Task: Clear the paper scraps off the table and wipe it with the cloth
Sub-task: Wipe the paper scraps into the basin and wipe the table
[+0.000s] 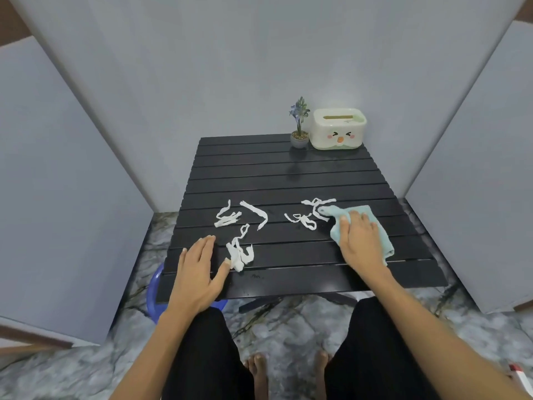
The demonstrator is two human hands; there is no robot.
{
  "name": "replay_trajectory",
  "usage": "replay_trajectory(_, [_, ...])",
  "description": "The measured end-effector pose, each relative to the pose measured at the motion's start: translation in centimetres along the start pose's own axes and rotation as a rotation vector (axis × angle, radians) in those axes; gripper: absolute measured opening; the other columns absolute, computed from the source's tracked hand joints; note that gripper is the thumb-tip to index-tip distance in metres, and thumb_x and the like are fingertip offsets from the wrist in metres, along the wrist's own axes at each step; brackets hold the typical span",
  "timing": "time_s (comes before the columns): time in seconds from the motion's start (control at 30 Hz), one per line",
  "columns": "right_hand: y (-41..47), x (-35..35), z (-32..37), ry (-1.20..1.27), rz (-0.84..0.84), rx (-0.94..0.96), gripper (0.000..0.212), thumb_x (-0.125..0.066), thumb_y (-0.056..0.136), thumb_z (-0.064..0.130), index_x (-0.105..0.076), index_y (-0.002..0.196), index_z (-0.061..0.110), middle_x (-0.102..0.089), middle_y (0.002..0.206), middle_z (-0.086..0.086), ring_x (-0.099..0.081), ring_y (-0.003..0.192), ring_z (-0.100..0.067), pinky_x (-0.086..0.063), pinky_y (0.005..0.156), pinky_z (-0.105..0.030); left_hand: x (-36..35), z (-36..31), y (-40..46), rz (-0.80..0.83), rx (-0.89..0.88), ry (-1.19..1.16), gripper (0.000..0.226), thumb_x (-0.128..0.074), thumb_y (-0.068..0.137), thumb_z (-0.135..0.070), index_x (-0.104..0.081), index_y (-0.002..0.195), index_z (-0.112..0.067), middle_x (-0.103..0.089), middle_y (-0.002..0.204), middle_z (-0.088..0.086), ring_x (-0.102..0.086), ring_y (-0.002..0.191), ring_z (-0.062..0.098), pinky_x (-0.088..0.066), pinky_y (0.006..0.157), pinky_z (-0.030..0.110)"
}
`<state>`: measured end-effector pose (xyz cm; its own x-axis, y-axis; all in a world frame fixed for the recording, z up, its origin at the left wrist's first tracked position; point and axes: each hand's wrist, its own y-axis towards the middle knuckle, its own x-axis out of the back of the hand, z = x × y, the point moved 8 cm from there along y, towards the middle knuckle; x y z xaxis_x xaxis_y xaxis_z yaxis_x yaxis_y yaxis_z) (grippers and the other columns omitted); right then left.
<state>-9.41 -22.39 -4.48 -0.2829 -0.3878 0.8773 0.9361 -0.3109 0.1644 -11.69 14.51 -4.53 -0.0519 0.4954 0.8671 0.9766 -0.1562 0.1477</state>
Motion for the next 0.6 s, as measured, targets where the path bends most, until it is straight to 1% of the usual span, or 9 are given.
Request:
replay_trajectory(0.07, [1.5,0.0,-0.2,0.058,-0.017,-0.061,0.047,-0.024,0.105,0.030,-0.055,0.120,-0.002,-0.062,0.115,-0.019,-0.050,0.109,-0.035,-0.035,0.101,-0.049,0.2,0.0,-0.1,0.000,-0.006,-0.009,0.077,-0.031,0.090,-0.059,-0.034,0.151,-0.012,-0.036,0.156,0.001,-0.027,0.145,0.017,-0.013,0.122,0.042])
replay_trajectory(0.1, [2.4,-0.1,-0.1,0.071,-0.011,-0.072,0.047,-0.025,0.105,0.030,-0.054,0.121,-0.002,-0.062,0.115,-0.020,-0.050,0.108,-0.035,-0.035,0.102,-0.049,0.4,-0.1,-0.1,-0.005,-0.009,-0.018,0.077,-0.032,0.090,-0.059,-0.035,0.151,-0.011,-0.036,0.155,0.002,-0.027,0.144,0.017,-0.013,0.122,0.038])
replay_trajectory(0.17, [4.0,-0.6,0.5,0.096,0.042,-0.068,0.051,-0.023,0.105,0.033,-0.052,0.126,-0.003,-0.060,0.122,-0.022,-0.049,0.115,-0.038,-0.033,0.106,-0.051,0.7,-0.2,-0.1,-0.012,-0.010,-0.039,0.077,-0.032,0.090,-0.058,-0.035,0.151,-0.010,-0.036,0.155,0.003,-0.026,0.144,0.018,-0.012,0.119,0.032])
replay_trajectory(0.23, [4.9,-1.5,1.8,0.121,0.111,-0.024,0.055,-0.022,0.105,0.036,-0.048,0.135,-0.003,-0.055,0.134,-0.022,-0.044,0.127,-0.038,-0.028,0.111,-0.051,1.1,0.2,-0.1,-0.024,0.007,-0.046,0.074,-0.035,0.092,-0.055,-0.035,0.151,-0.011,-0.036,0.155,0.003,-0.026,0.144,0.018,-0.013,0.121,0.036])
replay_trajectory(0.3, [5.2,-2.5,3.4,0.136,0.166,0.040,0.055,-0.025,0.106,0.036,-0.043,0.143,0.000,-0.049,0.145,-0.019,-0.038,0.137,-0.037,-0.023,0.115,-0.046,1.6,1.1,-0.2,-0.048,0.044,-0.032,0.069,-0.039,0.093,-0.049,-0.036,0.150,-0.011,-0.037,0.155,0.004,-0.028,0.144,0.020,-0.018,0.121,0.043])
replay_trajectory(0.4, [4.8,-4.2,6.2,0.118,0.218,0.163,0.052,-0.031,0.106,0.034,-0.039,0.146,0.000,-0.045,0.149,-0.019,-0.035,0.140,-0.035,-0.019,0.114,-0.039,2.3,2.7,-0.4,-0.074,0.121,-0.022,0.067,-0.040,0.093,-0.048,-0.037,0.149,-0.010,-0.040,0.153,0.006,-0.033,0.141,0.024,-0.025,0.118,0.043])
replay_trajectory(0.5, [4.0,-6.0,8.4,0.093,0.282,0.255,0.052,-0.033,0.106,0.033,-0.036,0.148,0.003,-0.040,0.154,-0.015,-0.029,0.146,-0.029,-0.013,0.119,-0.038,2.4,3.6,-0.6,-0.089,0.147,0.009,0.067,-0.039,0.094,-0.048,-0.039,0.148,-0.008,-0.042,0.151,0.008,-0.037,0.138,0.028,-0.028,0.116,0.046])
replay_trajectory(0.6, [3.0,-6.8,10.1,0.112,0.324,0.304,0.050,-0.032,0.106,0.032,-0.034,0.149,0.006,-0.037,0.156,-0.013,-0.025,0.148,-0.026,-0.009,0.122,-0.037,2.4,4.0,-0.6,-0.103,0.163,-0.012,0.067,-0.039,0.093,-0.050,-0.040,0.147,-0.008,-0.044,0.150,0.008,-0.038,0.137,0.028,-0.031,0.115,0.045])
